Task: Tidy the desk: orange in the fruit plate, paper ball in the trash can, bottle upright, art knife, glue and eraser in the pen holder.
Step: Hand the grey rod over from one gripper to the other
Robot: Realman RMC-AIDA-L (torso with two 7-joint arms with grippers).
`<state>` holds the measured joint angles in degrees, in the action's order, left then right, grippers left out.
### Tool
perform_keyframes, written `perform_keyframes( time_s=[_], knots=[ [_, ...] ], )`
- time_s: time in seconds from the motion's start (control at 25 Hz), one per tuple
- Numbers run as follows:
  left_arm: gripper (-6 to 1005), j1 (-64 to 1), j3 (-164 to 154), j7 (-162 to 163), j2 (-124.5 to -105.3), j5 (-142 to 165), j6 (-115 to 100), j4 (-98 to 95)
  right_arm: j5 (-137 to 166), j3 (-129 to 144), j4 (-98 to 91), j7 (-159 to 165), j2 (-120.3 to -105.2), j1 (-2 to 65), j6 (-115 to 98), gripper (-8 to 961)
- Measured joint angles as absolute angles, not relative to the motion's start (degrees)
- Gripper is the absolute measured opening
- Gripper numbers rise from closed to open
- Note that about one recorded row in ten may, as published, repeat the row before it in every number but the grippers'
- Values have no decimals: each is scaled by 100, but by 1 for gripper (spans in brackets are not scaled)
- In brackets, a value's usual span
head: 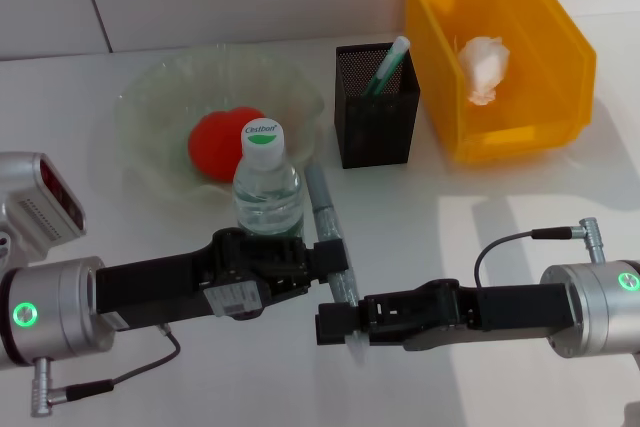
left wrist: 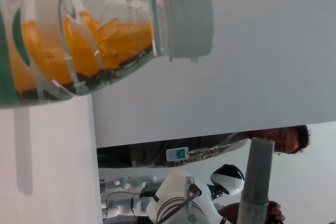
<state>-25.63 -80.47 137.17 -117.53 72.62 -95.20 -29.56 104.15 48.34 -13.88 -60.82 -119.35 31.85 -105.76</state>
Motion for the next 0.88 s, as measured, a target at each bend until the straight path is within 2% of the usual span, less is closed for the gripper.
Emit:
perform_keyframes(
  time_s=[0.44,0.56,0.88],
  knots=[
    [252,-2582,-7682,13549,-11738,7239,-9547,-2916,10415,4843,-1430,-6159,-11952,3182,-10535,223],
    [286,-2586,-7685,13587,-11744,7251,-9547,-2907,10406,4843,-1422,-6181,-11953,3182,-10538,187],
    [367,-2530,-7679,13575,-11762,7252,-9562,-2892,10385,4839,-1436,-6192,-11963,3181,-10577,167]
  ],
)
